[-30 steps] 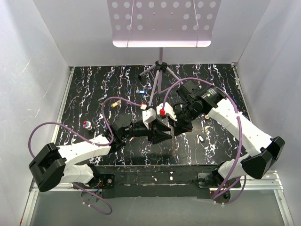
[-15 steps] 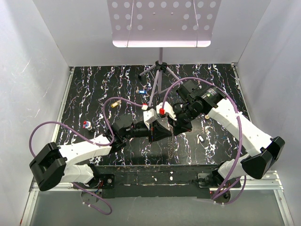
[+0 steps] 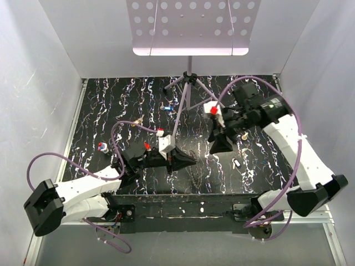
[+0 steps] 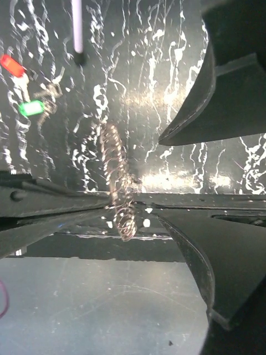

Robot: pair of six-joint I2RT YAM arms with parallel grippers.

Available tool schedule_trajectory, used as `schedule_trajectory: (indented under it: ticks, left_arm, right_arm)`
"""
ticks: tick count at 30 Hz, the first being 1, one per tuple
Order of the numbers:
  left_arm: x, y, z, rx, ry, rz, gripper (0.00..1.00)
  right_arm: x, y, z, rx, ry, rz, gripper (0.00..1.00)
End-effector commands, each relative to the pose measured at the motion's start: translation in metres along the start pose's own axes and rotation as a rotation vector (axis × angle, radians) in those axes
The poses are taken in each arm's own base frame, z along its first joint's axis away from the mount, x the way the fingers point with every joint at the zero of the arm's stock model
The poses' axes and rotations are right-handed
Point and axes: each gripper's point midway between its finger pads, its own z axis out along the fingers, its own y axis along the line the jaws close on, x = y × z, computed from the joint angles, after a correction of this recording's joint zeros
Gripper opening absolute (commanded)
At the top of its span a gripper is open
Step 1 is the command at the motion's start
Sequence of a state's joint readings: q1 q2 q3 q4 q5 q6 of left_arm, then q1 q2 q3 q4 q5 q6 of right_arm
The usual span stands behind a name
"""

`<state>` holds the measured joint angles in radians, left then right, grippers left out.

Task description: Put the keys on the keyring

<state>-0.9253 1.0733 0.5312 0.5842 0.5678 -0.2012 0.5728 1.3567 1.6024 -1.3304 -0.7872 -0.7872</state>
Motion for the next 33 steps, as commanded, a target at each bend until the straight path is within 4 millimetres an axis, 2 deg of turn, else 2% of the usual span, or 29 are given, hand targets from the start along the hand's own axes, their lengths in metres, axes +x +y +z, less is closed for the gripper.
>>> schedule_trajectory:
  ticks: [1,4,8,13,24,33]
  left_arm:
    - [-0.037,-0.024,-0.013,0.071,-0.122,0.131,0.0]
    - [-0.046,-0.03,-0.019,0.072,-0.151,0.144,0.0]
    - [-0.059,-0.04,-0.026,0.104,-0.207,0.149,0.0]
    - [-0.064,-0.047,-0.026,0.134,-0.225,0.12,0.0]
    - [-0.089,-0.063,-0.033,0.207,-0.38,0.057,0.0]
    - [-0.105,-0.074,-0.038,0.259,-0.427,0.038,0.0]
  right_arm:
    - [-0.017,0.043,-0.026,-0.099,-0.198,-0.049,0.6]
    - [-0.018,0.052,-0.028,-0.137,-0.29,-0.049,0.62]
    - [-0.013,0.052,-0.024,-0.151,-0.352,-0.047,0.62]
    - [-0.006,0.048,-0.022,-0.14,-0.356,-0.039,0.62]
    - [-0.006,0.049,-0.022,-0.148,-0.396,-0.04,0.61]
    - [-0.006,0.052,-0.023,-0.147,-0.416,-0.048,0.61]
